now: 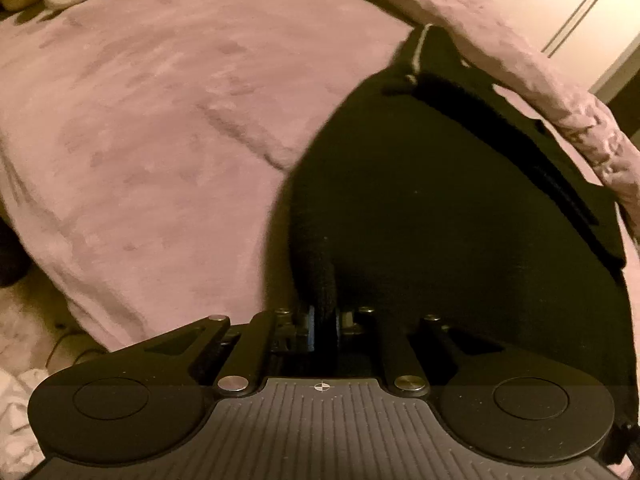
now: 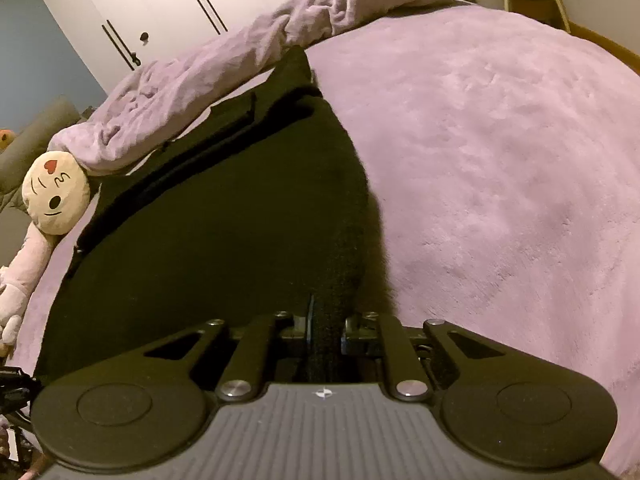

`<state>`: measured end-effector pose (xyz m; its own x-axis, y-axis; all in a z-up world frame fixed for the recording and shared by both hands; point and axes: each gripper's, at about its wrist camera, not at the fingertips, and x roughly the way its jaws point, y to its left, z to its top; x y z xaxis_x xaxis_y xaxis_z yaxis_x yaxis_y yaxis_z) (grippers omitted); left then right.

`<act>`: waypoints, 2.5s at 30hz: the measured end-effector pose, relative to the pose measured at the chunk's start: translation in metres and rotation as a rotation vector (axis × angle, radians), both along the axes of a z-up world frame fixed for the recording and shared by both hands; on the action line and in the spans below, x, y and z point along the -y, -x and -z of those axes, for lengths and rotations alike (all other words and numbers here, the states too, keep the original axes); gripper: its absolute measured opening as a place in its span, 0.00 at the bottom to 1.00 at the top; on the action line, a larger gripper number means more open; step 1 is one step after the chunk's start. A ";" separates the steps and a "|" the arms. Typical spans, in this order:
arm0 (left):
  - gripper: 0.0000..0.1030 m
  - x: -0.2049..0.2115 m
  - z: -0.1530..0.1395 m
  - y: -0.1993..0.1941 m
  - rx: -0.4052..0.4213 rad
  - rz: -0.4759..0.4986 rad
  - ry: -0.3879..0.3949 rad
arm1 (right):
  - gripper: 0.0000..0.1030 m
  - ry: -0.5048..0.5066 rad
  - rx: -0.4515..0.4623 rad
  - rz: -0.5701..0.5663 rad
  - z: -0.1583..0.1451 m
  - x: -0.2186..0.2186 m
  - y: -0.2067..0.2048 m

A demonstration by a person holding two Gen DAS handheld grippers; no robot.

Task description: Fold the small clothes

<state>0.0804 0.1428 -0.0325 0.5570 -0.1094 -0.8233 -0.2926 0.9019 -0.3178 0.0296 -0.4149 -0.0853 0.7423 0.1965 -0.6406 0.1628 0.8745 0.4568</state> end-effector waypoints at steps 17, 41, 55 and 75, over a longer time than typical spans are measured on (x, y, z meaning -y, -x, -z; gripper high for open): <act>0.10 0.004 -0.010 -0.005 0.022 0.019 0.036 | 0.21 0.009 -0.067 -0.061 0.008 -0.003 -0.012; 0.10 -0.004 -0.078 -0.075 0.214 0.020 0.058 | 0.10 -0.220 0.171 -0.025 -0.055 0.008 -0.066; 0.47 -0.025 -0.061 -0.132 0.234 -0.089 -0.045 | 0.28 -0.076 0.147 0.192 -0.045 0.011 -0.152; 0.79 0.003 -0.024 -0.146 0.256 0.443 -0.139 | 0.68 0.498 0.138 -0.332 -0.040 -0.034 -0.175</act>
<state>0.2266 0.1402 -0.0089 0.6674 -0.2794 -0.6903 0.1970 0.9602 -0.1981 0.2046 -0.3808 -0.0456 0.7753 0.1329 -0.6175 -0.1861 0.9823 -0.0222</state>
